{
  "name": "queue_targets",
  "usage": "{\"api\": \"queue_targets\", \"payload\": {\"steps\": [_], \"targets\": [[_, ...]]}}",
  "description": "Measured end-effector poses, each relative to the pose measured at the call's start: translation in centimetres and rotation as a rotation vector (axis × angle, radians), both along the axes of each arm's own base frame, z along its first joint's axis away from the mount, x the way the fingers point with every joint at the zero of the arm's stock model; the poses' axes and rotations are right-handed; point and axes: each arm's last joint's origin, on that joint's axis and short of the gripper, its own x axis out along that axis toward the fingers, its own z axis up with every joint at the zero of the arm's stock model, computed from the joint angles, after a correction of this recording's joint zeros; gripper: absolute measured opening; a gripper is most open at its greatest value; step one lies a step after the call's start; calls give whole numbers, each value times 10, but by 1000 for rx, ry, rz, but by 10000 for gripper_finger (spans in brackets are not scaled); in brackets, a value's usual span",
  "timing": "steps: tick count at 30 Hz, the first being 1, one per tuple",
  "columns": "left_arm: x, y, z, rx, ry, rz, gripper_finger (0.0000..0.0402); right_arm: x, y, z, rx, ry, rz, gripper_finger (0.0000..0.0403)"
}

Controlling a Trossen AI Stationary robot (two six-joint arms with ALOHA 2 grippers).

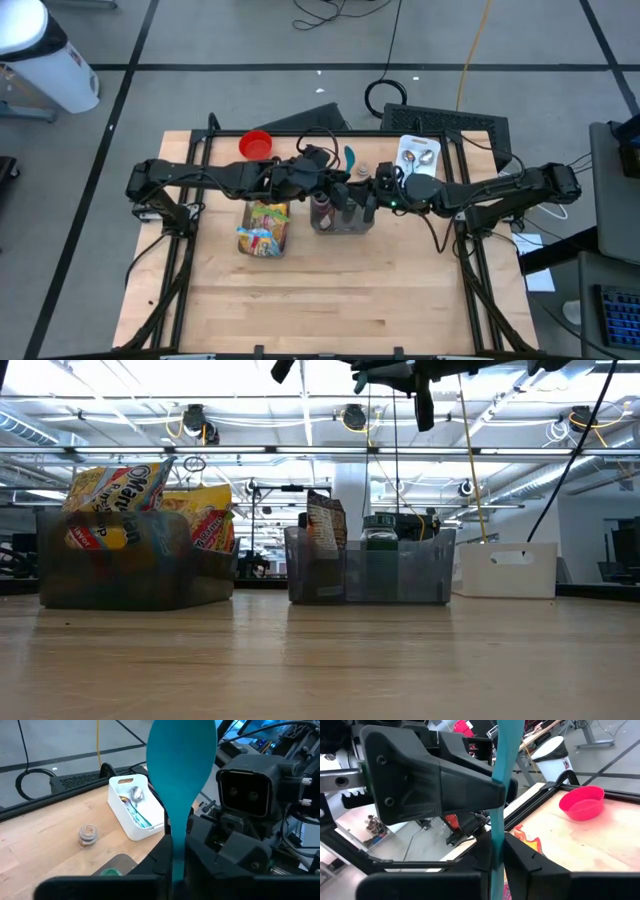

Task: Pick & Place Food Item
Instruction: Put the blue baby spoon into the white bin

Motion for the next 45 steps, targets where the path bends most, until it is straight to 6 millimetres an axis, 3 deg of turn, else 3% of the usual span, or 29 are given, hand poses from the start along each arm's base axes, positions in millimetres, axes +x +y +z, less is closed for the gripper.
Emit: {"api": "queue_targets", "payload": {"steps": [7,16,27,35,40,45], "targets": [[0,1,0,-9,1,-12,106,0,0,0,3,-1,0,5],[2,18,0,-76,9,-193,156,-3,0,4,-6,-15,1,3],[-4,49,8,-206,-44,-458,214,-31,-7,17,-57,53,-43,2],[-48,58,41,-104,-37,-441,205,-66,-19,36,-30,29,-127,2],[-90,50,72,24,-81,-400,193,-79,-22,42,-28,12,-164,2],[-135,46,95,101,-100,-427,189,-86,-28,45,-16,-3,-343,2]]}}
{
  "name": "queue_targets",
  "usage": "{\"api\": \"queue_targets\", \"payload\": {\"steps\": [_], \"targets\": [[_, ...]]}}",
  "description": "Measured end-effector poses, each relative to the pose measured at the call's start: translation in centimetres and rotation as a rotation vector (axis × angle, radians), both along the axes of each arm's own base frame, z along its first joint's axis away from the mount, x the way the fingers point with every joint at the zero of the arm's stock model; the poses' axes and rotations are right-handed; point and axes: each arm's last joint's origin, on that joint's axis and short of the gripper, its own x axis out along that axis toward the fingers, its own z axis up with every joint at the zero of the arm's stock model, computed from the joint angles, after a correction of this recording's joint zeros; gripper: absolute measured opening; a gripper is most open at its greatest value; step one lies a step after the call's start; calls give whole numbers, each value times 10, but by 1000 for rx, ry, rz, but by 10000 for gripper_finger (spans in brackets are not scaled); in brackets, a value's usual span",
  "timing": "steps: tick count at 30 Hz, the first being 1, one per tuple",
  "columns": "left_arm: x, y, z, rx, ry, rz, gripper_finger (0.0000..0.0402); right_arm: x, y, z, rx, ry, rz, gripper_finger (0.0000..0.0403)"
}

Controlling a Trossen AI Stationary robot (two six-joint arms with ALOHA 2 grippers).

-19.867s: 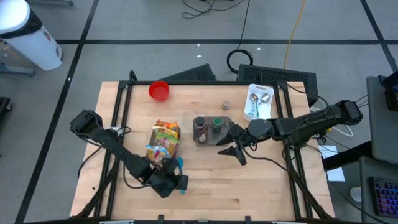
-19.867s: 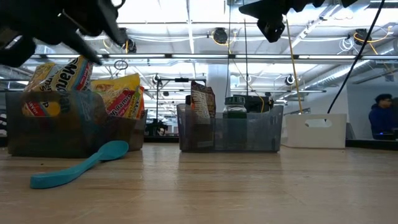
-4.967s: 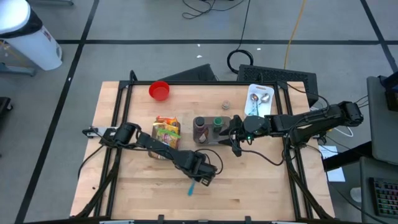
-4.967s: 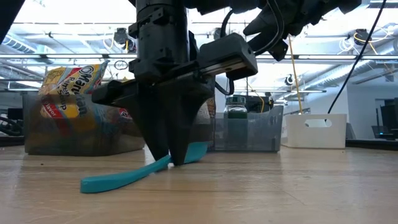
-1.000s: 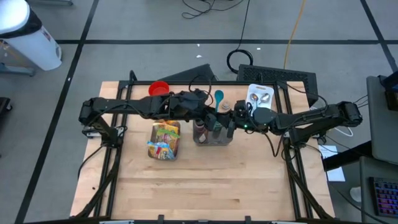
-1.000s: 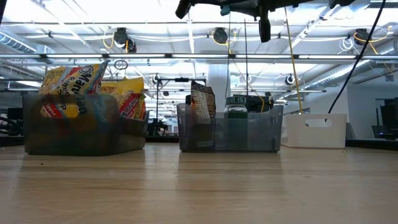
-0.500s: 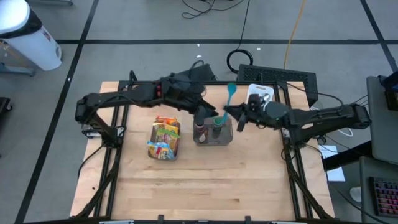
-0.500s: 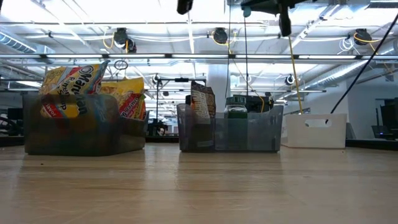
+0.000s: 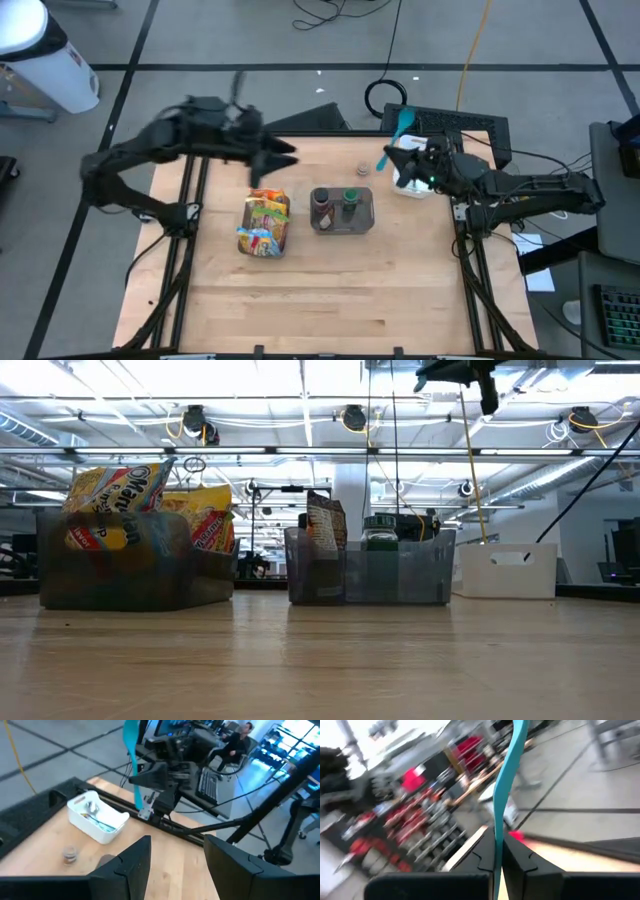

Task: Pick & Place Food Item
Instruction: Put the blue baby spoon into the white bin

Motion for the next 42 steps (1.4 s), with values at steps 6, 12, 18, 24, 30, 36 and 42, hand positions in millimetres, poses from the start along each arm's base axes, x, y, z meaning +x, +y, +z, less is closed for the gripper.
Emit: {"api": "queue_targets", "payload": {"steps": [6,12,18,24,30,36,42], "targets": [[-69,-1,22,95,-48,38,189,-3,-11,-1,42,-31,-175,2],[-116,1,25,156,-43,114,186,-6,-22,1,88,-34,-294,2],[-116,9,-24,64,-10,88,186,-13,-35,0,134,101,-386,2],[-99,19,-85,-58,-141,-28,186,-25,-48,-18,223,270,-461,2],[-84,25,-124,-156,-278,-108,186,-35,-55,-33,327,404,-468,2],[-78,28,-133,-175,-336,-103,186,-38,-59,-65,389,455,-494,2],[-78,29,-134,-133,-339,-98,186,-32,-63,-109,462,320,-431,2]]}}
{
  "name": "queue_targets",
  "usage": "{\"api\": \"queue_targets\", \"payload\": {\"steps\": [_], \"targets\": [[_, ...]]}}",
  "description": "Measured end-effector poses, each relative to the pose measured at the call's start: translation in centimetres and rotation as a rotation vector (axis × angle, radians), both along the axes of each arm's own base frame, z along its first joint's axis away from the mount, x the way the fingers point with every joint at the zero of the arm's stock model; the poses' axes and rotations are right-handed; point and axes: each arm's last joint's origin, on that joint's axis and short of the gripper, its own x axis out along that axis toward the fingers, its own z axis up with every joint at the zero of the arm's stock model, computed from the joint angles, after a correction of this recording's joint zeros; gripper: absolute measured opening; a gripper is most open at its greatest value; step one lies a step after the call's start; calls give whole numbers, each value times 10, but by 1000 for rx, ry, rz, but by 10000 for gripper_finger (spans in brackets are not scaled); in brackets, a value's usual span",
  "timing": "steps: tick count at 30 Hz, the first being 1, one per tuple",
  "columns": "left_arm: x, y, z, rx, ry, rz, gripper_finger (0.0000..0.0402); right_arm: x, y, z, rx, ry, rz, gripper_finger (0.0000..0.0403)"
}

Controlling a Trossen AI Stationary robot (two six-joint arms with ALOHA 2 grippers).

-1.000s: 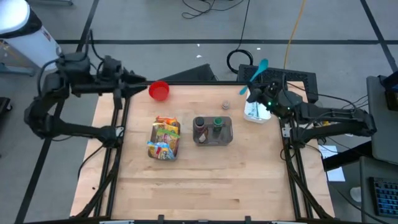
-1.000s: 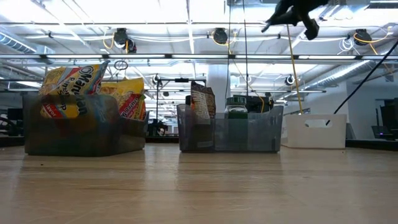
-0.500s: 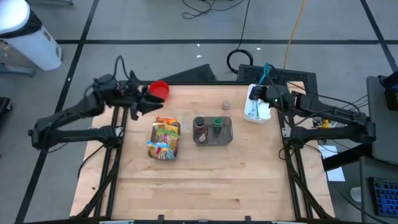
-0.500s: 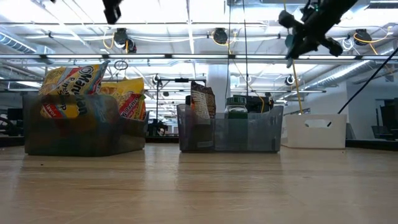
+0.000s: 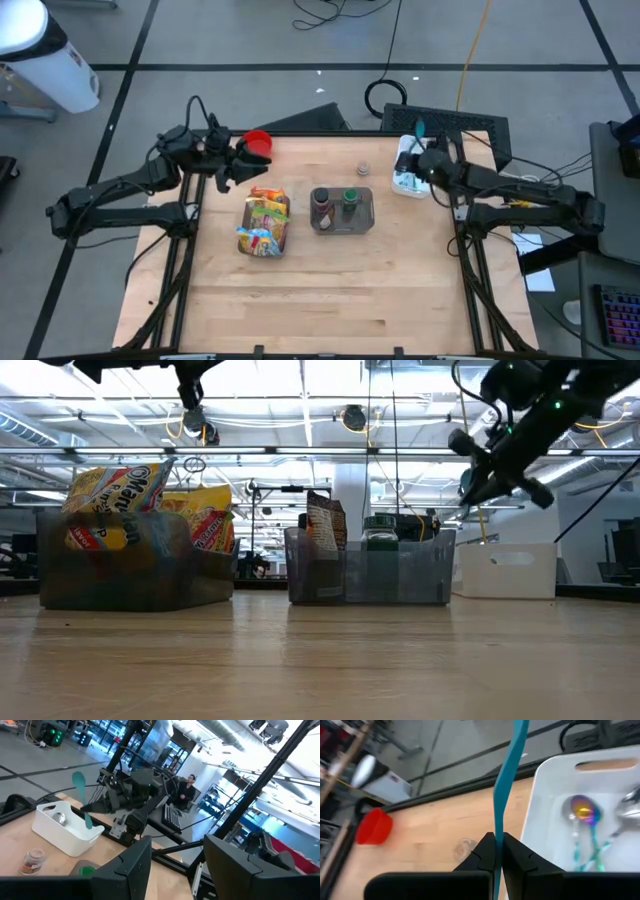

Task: Pick & Place Food Item
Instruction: Put the blue baby spoon into the white bin

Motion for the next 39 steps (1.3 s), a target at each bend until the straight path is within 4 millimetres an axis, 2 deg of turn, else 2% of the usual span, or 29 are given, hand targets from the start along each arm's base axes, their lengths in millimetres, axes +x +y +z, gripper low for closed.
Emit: {"api": "queue_targets", "payload": {"steps": [7,15,22,39], "targets": [[0,0,0,4,0,1,186,-7,-1,-33,55,-12,-66,2],[0,0,0,3,1,1,186,-18,-6,-50,104,5,-140,2],[0,0,-1,13,7,2,186,-28,-11,-67,224,-29,-160,2],[0,0,-4,35,33,6,186,-35,-24,-74,312,-53,-222,2]]}}
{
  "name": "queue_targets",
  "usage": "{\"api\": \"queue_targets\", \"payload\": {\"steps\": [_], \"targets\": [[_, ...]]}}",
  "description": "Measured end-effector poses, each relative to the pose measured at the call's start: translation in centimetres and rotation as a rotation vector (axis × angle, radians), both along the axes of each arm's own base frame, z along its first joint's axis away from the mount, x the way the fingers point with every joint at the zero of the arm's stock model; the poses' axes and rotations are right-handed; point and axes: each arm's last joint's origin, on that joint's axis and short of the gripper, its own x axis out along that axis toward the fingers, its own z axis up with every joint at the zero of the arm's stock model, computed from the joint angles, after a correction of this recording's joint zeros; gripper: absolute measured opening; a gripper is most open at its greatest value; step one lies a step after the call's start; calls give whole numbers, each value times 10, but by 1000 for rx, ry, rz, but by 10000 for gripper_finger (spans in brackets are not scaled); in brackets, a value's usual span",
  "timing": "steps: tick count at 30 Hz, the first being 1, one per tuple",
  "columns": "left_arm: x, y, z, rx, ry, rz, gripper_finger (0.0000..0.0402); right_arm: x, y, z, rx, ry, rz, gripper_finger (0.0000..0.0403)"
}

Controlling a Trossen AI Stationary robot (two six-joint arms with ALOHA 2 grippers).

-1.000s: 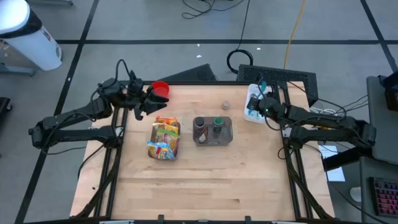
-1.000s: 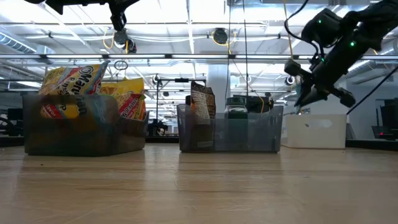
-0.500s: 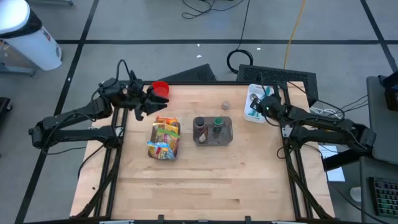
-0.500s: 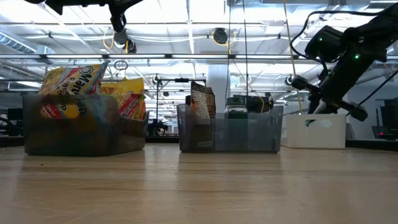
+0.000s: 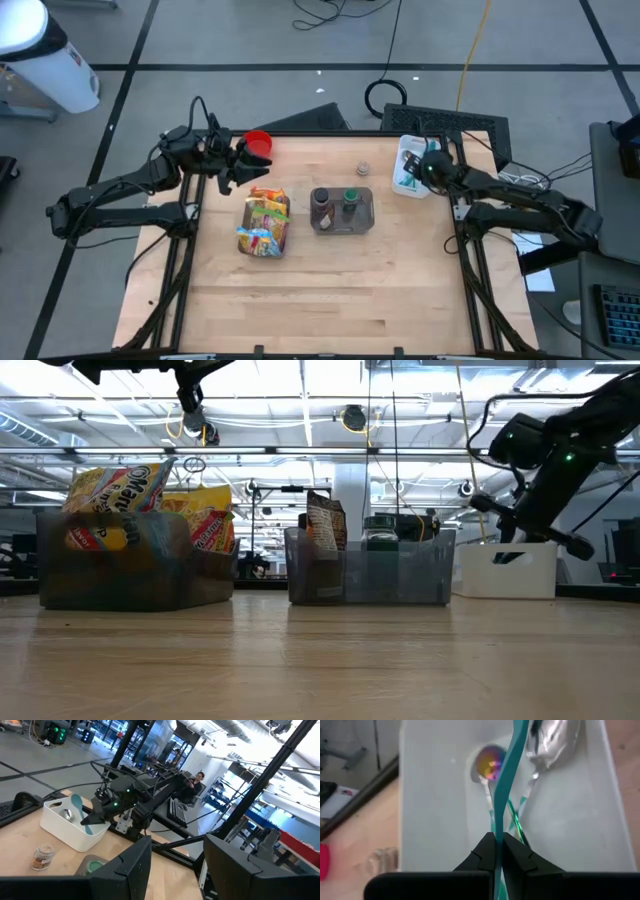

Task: Pick & Place Food Item
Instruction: Put the blue baby spoon into the white bin

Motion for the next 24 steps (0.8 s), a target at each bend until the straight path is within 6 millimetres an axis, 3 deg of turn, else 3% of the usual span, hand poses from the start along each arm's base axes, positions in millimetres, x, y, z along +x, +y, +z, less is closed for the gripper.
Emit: {"api": "queue_targets", "payload": {"steps": [15,24], "targets": [[0,0,0,-1,1,1,186,6,-10,-16,109,4,40,3],[0,0,-1,-4,8,1,186,6,-11,-16,95,15,55,30]]}}
